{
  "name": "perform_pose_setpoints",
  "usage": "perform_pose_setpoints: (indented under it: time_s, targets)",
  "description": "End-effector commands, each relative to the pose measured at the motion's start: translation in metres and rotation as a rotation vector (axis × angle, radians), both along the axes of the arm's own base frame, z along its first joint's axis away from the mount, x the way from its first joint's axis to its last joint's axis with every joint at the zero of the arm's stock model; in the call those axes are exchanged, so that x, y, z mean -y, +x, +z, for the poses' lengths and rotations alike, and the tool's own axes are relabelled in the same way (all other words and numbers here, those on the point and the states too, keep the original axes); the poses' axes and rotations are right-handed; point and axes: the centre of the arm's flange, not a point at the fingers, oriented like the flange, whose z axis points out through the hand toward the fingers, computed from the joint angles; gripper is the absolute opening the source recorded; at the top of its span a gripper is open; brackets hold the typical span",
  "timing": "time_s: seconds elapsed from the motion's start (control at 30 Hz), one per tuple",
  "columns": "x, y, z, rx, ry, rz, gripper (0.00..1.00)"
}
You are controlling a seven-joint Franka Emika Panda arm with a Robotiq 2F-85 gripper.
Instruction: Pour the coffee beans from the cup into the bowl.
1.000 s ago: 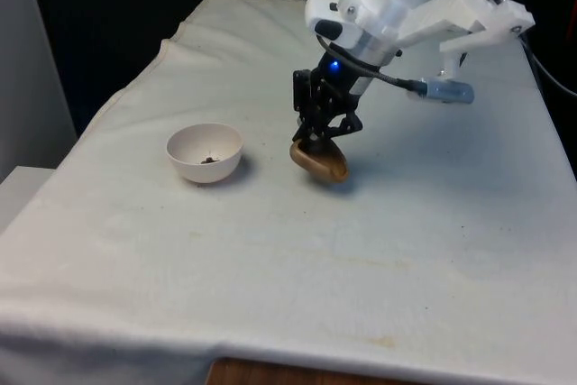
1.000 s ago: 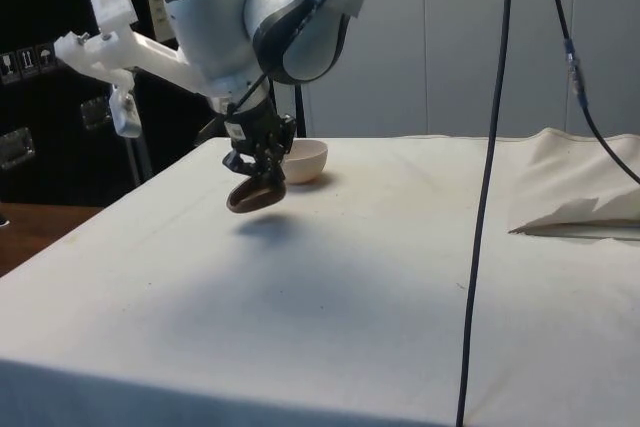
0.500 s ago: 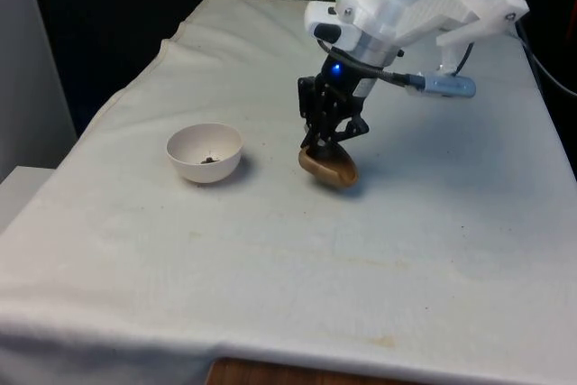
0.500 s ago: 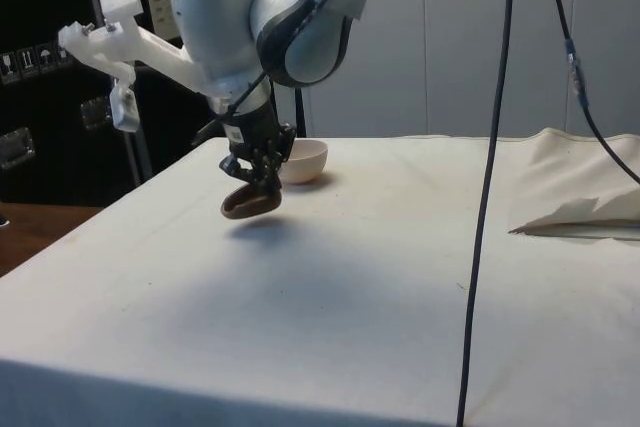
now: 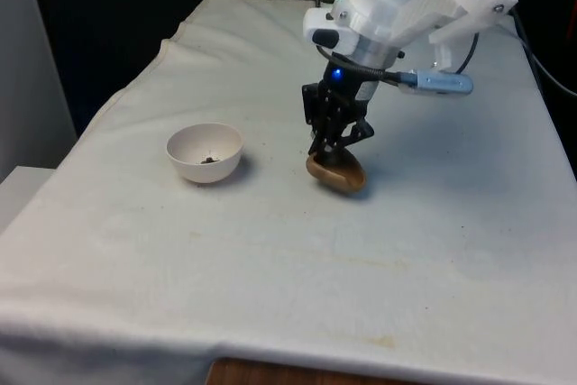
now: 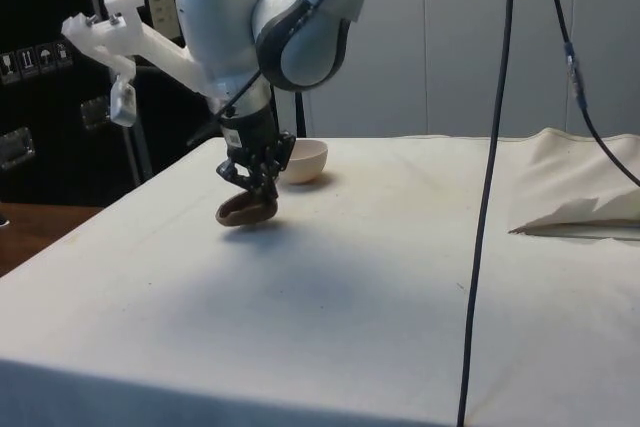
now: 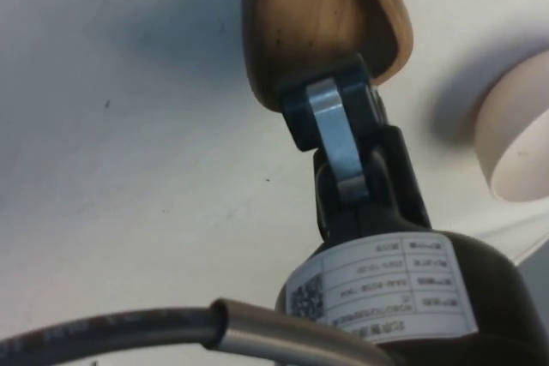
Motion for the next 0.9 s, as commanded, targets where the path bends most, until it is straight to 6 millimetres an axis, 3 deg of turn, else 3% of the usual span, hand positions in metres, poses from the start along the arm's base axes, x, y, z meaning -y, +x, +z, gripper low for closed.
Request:
perform_pose_setpoints:
  time_s: [0.0,0.17,0.5,0.6,0.67,0.77,0.8,0.87]
  targets:
    - [-0.001,0.0,-0.005,0.001,0.029,0.003,0.0]
    - [-0.001,-0.001,-0.014,-0.007,0.047,-0.001,0.0]
    - [-0.002,-0.001,-0.014,-0.009,0.044,-0.004,0.0]
    - [-0.002,-0.001,-0.014,-0.009,0.044,-0.004,0.11]
    - [-0.002,-0.001,-0.015,-0.01,0.043,-0.004,0.29]
    - [-0.001,-0.001,-0.015,-0.011,0.031,-0.005,0.46]
    - [-0.002,-0.001,-0.015,-0.011,0.043,-0.004,0.46]
    - [-0.002,-0.001,-0.015,-0.011,0.042,-0.006,0.56]
